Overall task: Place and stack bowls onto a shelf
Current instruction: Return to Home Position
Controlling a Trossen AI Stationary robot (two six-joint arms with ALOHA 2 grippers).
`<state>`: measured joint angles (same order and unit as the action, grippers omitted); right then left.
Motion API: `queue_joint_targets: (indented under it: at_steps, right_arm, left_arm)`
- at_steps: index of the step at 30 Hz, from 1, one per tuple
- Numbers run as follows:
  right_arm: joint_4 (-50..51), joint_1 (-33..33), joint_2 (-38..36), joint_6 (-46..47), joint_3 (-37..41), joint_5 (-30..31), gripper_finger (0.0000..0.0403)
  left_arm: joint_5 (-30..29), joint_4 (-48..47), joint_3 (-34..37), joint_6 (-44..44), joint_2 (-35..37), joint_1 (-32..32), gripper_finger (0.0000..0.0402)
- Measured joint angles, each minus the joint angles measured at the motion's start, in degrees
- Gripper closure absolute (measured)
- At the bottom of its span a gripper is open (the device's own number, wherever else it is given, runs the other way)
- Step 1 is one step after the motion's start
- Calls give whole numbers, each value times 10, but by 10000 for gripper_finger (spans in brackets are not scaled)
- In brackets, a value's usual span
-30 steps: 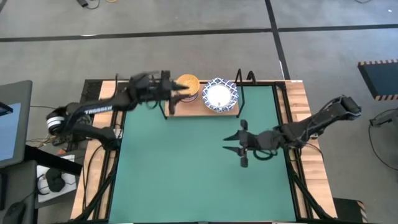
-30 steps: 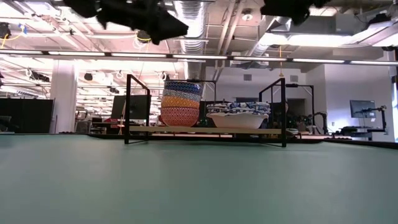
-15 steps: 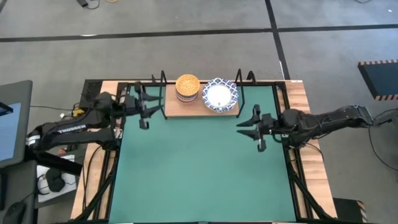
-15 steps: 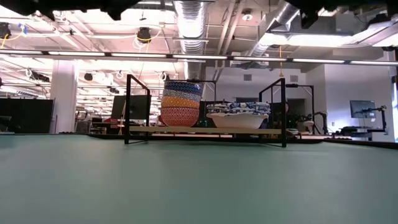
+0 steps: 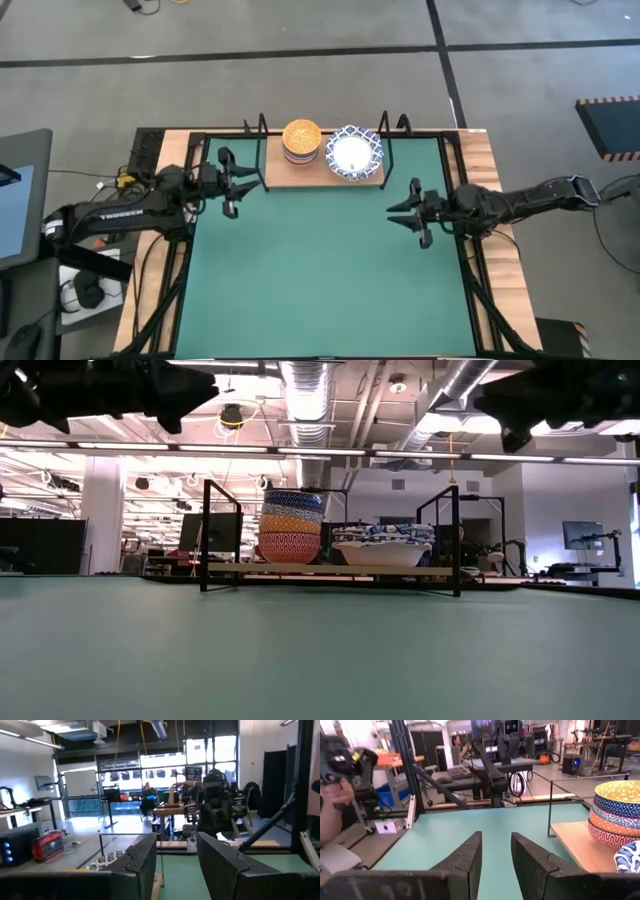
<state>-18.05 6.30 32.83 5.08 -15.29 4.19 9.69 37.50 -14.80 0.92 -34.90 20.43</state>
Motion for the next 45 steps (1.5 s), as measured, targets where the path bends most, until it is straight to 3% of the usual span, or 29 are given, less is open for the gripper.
queue_joint_targets:
  at_steps: [8, 25, 37, 41, 45]
  right_arm:
    - [-1, 0, -95, 6, 52, 0, 274]
    - [208, 0, -300, 20, 54, -3, 274]
    - [247, -20, -327, 19, 63, 2, 274]
    - [259, -27, -327, 25, 63, 2, 274]
    - [264, -22, -327, 39, 63, 2, 274]
  left_arm:
    - [-45, -1, 65, -8, 82, -22, 272]
    - [-74, -50, 142, -21, 242, -29, 272]
    - [-84, -68, 142, -1, 303, -29, 272]
    - [-87, -107, 143, 2, 346, -28, 272]
    - [-93, -138, 143, 5, 345, -28, 272]
